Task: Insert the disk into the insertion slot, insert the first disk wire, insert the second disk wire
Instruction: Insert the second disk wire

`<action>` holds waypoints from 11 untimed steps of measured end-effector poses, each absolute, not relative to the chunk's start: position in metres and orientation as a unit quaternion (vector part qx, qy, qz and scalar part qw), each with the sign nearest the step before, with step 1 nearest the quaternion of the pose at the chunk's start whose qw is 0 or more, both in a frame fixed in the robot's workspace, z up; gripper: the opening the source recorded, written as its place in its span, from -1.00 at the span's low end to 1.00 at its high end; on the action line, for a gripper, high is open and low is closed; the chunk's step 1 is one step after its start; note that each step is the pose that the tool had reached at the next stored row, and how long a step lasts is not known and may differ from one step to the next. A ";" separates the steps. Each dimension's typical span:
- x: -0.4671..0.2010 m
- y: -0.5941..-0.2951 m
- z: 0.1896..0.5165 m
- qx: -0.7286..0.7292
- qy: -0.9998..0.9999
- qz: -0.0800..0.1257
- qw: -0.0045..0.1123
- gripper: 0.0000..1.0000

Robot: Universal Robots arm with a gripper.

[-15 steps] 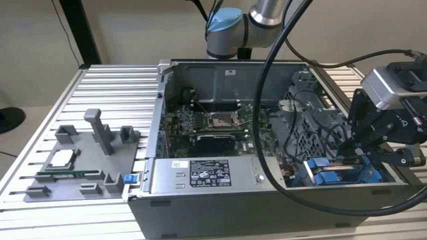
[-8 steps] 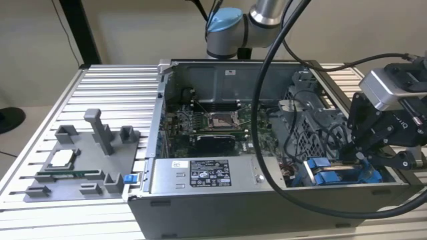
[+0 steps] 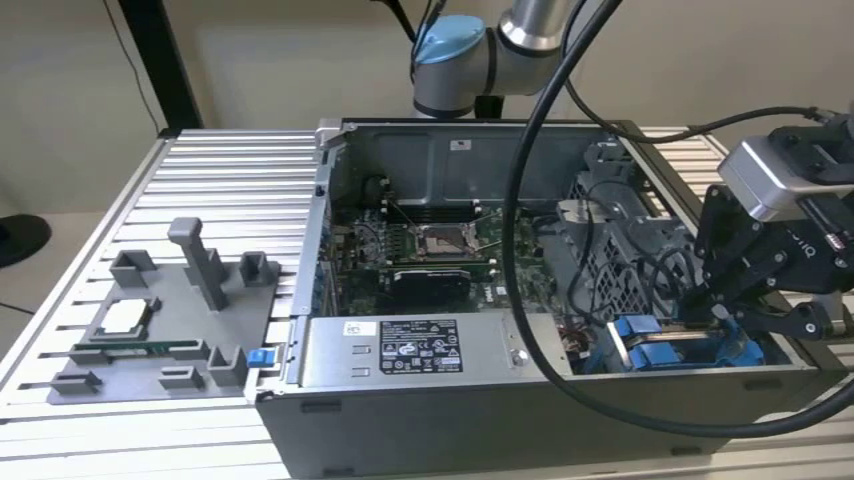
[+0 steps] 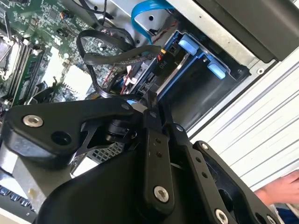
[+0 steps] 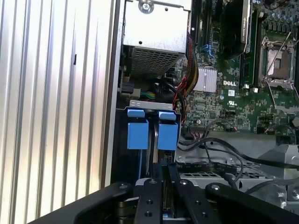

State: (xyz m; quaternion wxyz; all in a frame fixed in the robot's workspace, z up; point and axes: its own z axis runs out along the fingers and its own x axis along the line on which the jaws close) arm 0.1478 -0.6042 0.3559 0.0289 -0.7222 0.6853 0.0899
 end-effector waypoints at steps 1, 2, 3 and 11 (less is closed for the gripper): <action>0.148 -0.604 0.356 -0.722 0.685 0.090 0.029 -1.00; 0.148 -0.604 0.355 -0.722 0.685 0.090 0.029 -1.00; 0.148 -0.604 0.355 -0.722 0.685 0.090 0.029 -1.00; 0.143 -0.598 0.353 -0.722 0.686 0.084 0.028 -1.00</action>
